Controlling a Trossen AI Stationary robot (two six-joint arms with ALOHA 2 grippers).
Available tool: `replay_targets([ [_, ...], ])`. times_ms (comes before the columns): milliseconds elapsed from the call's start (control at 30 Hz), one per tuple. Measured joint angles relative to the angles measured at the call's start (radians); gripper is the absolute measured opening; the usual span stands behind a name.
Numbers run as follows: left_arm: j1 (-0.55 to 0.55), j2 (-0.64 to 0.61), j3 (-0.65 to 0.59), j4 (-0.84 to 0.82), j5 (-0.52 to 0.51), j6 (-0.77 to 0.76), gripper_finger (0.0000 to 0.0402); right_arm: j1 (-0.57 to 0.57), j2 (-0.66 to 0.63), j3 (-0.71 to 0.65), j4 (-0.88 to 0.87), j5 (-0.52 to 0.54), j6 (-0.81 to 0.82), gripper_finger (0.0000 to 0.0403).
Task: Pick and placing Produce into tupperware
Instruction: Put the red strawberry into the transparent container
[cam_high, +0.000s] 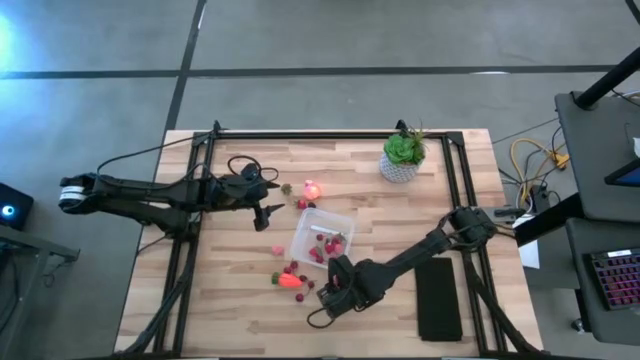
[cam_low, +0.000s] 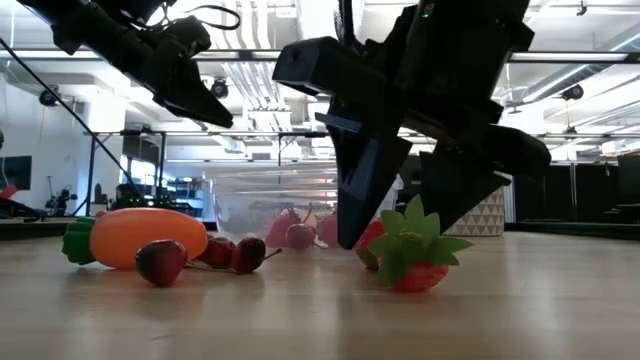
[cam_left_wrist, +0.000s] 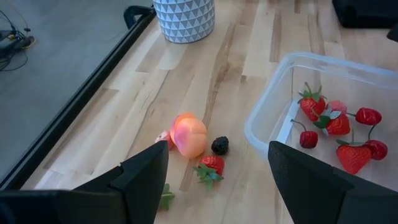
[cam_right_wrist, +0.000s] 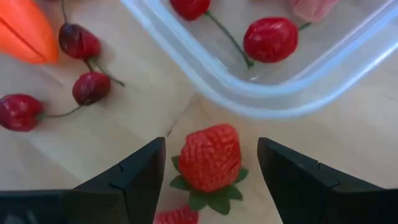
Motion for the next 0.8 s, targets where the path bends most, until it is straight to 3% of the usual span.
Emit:
replay_targets([
  [267,0.0,0.0,0.0,0.026,0.0,-0.001,0.0262,-0.001,0.0,-0.004,-0.01,0.0,-0.037,0.0244],
  [533,0.0,0.0,0.006,0.042,0.0,-0.001,0.0262,-0.003,0.0,-0.009,-0.012,-0.004,-0.049,0.0205],
  [800,0.0,0.0,0.036,0.078,0.003,-0.006,0.0262,-0.005,0.0,-0.015,-0.013,-0.004,0.025,0.0191],
])
